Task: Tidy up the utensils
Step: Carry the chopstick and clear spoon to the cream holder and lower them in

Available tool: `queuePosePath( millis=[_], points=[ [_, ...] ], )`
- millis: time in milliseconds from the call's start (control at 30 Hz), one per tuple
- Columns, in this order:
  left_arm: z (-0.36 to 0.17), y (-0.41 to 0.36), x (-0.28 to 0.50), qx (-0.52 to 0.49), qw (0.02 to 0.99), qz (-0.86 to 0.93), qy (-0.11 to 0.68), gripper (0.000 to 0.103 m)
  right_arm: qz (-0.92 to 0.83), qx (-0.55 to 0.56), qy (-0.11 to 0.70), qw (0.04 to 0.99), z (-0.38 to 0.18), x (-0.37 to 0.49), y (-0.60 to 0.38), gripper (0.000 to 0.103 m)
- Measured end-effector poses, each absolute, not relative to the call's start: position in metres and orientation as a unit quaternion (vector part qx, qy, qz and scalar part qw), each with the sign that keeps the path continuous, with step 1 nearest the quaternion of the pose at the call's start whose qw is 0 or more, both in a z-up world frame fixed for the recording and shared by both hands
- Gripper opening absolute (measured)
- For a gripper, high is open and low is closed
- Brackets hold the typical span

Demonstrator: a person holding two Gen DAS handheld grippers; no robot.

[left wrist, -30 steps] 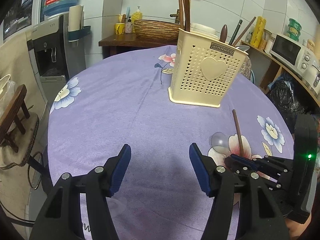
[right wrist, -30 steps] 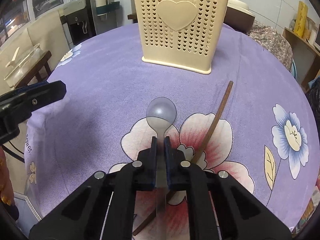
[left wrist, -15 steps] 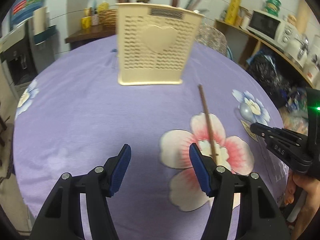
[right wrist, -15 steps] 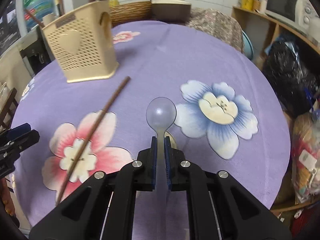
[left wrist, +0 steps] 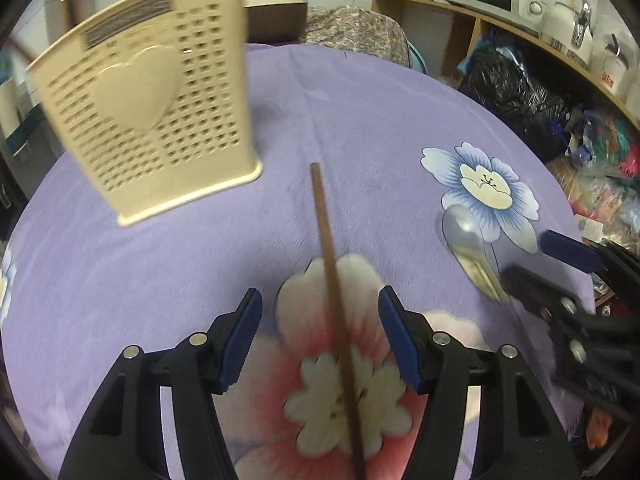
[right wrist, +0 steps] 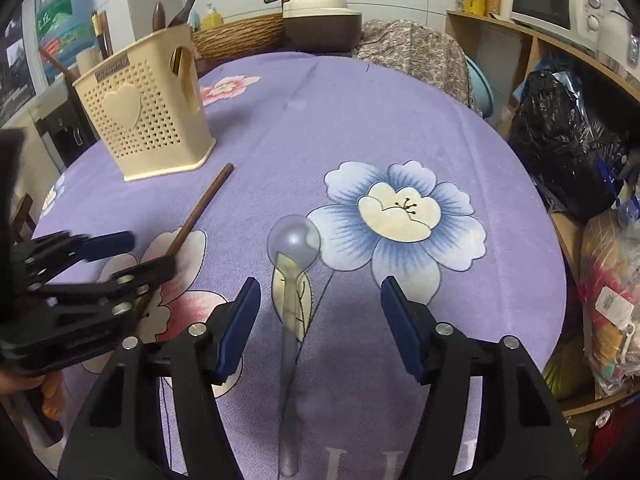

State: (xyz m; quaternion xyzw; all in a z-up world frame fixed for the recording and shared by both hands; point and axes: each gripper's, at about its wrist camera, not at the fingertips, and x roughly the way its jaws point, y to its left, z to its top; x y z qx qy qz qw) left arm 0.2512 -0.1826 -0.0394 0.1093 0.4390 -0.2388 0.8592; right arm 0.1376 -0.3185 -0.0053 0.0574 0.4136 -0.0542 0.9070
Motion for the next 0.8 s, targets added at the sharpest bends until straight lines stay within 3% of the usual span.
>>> queuePosePath(
  millis=[233, 333, 400, 800],
  points=[
    [-0.038, -0.224, 0.290, 0.134, 0.856, -0.223, 0.447, 0.036, -0.053, 0.059, 0.412, 0.908, -0.005, 0.133, -0.320, 0.063],
    [-0.038, -0.232, 0.299, 0.134, 0.857, -0.219, 0.446, 0.015, -0.053, 0.058, 0.413, 0.907, -0.006, 0.134, -0.321, 0.063],
    [-0.039, -0.235, 0.297, 0.141, 0.858, -0.217, 0.443, 0.009, -0.053, 0.055, 0.416, 0.906, -0.008, 0.138, -0.320, 0.063],
    [-0.019, -0.214, 0.288, 0.089, 0.872, -0.224, 0.426, 0.009, -0.039, 0.031, 0.452, 0.890, -0.025, 0.180, -0.306, 0.063]
  ],
)
